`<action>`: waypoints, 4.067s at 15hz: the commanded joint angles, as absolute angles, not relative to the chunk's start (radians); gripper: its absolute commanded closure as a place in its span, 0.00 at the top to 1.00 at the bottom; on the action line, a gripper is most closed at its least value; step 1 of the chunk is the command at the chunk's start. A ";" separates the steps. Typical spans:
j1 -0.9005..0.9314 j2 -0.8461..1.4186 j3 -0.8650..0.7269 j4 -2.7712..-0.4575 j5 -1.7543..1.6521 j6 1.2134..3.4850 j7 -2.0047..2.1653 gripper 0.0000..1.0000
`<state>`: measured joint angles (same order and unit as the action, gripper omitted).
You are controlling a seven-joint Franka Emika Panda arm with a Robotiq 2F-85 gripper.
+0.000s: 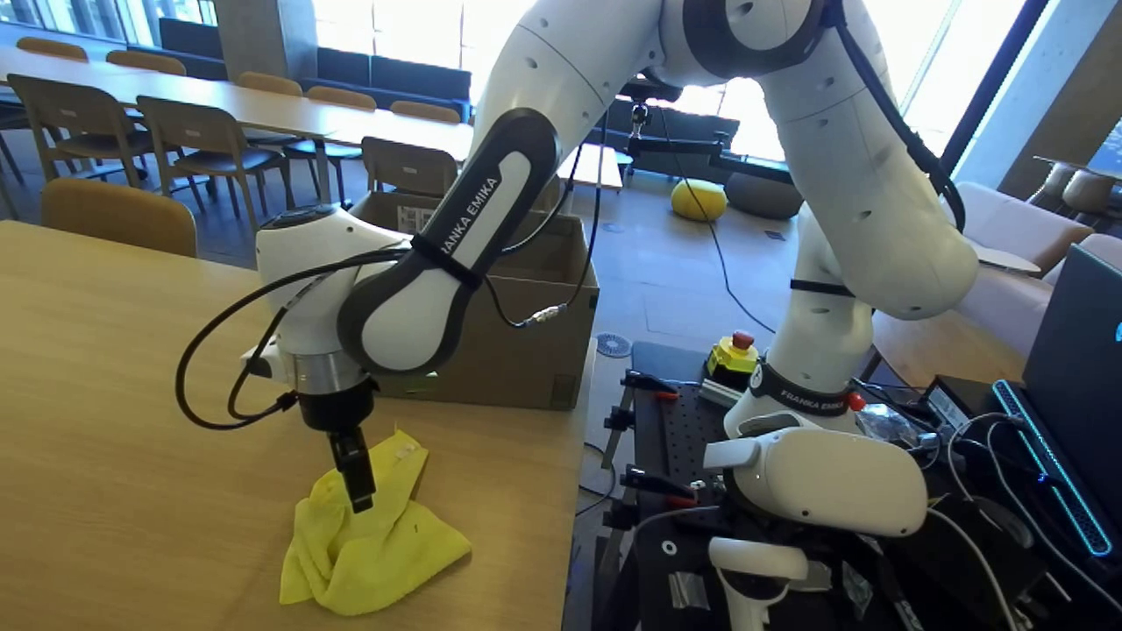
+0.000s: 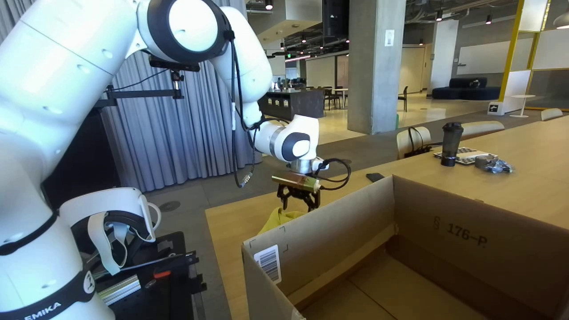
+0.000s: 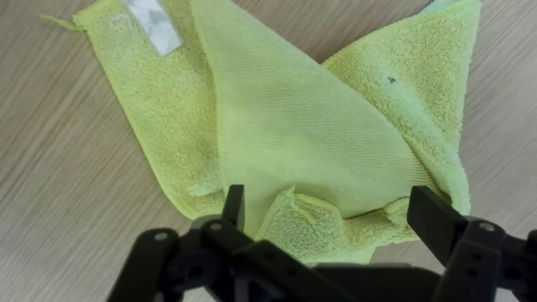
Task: Put the marker on the towel then put it inside the box
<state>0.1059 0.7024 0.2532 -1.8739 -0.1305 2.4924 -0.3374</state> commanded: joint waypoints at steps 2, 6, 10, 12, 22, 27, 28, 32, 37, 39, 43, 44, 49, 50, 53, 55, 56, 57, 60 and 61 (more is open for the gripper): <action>0.115 0.621 0.280 -1.952 -0.118 2.452 -0.377 1.00; 0.144 0.617 0.279 -1.962 -0.119 2.446 -0.349 1.00; 0.201 0.649 0.229 -1.939 -0.135 2.464 -0.231 1.00; 0.225 0.671 0.207 -1.927 -0.141 2.467 -0.184 1.00; 0.267 0.707 0.186 -1.926 -0.180 2.511 -0.166 1.00; 0.302 0.732 0.148 -1.928 -0.271 2.552 -0.168 1.00; 0.307 0.741 0.143 -1.923 -0.284 2.561 -0.170 1.00; 0.338 0.778 0.113 -1.898 -0.336 2.605 -0.153 1.00; 0.347 0.824 0.097 -1.854 -0.349 2.621 -0.152 1.00; 0.342 0.848 0.100 -1.833 -0.341 2.618 -0.156 1.00; 0.334 0.887 0.106 -1.800 -0.326 2.607 -0.156 1.00; 0.330 0.893 0.111 -1.793 -0.322 2.601 -0.161 1.00; 0.311 0.897 0.118 -1.782 -0.308 2.581 -0.173 0.59; 0.308 0.889 0.120 -1.788 -0.307 2.579 -0.173 0.50; 0.303 0.882 0.123 -1.784 -0.304 2.559 -0.172 0.28; 0.301 0.877 0.126 -1.781 -0.300 2.542 -0.171 0.13; 0.303 0.867 0.124 -1.786 -0.298 2.530 -0.163 0.09; 0.298 0.850 0.126 -1.798 -0.296 2.524 -0.165 0.06; 0.292 0.808 0.127 -1.826 -0.284 2.494 -0.159 0.06; 0.290 0.792 0.127 -1.835 -0.280 2.482 -0.157 0.04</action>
